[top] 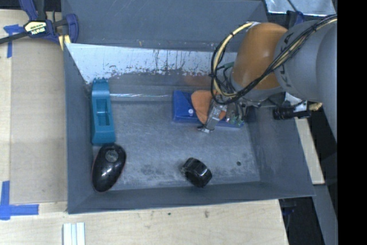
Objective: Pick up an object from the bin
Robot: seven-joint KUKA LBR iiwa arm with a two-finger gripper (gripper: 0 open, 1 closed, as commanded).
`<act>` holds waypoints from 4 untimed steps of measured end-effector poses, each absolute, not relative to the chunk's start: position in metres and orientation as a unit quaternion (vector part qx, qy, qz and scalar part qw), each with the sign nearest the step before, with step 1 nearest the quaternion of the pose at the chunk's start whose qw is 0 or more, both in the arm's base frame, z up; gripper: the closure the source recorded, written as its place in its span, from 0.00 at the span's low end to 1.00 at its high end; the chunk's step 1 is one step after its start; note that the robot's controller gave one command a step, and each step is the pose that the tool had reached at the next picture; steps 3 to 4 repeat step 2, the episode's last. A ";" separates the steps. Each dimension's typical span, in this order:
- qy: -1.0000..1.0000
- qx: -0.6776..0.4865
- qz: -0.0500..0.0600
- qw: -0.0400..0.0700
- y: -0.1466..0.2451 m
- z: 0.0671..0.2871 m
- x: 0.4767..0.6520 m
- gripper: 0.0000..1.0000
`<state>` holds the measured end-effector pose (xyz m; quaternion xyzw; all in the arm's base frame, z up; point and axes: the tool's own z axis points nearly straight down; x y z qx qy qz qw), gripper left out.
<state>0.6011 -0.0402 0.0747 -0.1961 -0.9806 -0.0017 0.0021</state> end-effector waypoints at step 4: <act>-0.981 -0.196 0.000 0.001 -0.041 0.086 0.600 1.00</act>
Offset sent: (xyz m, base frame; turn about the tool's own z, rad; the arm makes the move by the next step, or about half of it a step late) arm 0.0001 -0.0001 0.0492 0.0000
